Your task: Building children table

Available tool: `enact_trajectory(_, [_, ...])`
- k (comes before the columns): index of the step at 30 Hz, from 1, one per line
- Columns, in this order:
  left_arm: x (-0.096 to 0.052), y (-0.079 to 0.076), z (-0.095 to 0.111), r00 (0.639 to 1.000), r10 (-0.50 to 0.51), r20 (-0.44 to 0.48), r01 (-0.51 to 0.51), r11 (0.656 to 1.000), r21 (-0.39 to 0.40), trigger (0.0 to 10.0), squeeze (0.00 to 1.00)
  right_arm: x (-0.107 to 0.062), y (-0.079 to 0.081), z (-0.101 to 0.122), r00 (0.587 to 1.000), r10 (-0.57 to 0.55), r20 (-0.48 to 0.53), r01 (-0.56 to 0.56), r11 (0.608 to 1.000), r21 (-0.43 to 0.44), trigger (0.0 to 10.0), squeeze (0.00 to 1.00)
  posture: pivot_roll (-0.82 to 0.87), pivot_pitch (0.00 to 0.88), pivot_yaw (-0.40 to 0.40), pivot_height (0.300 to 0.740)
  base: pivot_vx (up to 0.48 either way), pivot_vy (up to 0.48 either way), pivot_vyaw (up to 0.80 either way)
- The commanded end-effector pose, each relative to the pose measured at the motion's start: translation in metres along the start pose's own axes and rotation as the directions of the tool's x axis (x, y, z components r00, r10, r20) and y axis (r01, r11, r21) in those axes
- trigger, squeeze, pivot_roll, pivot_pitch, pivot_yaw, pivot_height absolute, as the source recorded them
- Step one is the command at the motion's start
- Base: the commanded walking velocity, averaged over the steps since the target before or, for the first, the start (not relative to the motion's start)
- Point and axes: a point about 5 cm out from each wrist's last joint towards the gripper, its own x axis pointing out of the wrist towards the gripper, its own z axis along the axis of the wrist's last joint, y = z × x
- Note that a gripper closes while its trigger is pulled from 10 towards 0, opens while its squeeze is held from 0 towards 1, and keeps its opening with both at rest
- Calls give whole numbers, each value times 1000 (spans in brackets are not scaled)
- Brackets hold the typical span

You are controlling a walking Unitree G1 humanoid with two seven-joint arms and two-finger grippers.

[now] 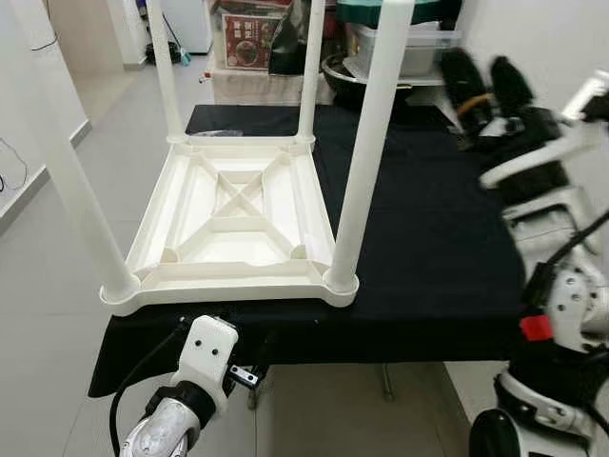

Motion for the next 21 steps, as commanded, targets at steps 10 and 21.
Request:
enact_trajectory(10, [-1, -4, -6, 999, -21, -39, 20, 1000, -9, 10000, 0, 11, 14, 7, 998, 60, -1, -60, 998, 18, 10000, 0, 82, 85, -85, 740, 0, 0, 0])
enact_trajectory(21, [-2, -6, -9, 999, -20, -48, 19, 1000, -19, 10000, 0, 18, 42, 3, 987, 159, -33, -158, 987, 19, 10000, 0, 79, 67, -89, 740, 0, 0, 0])
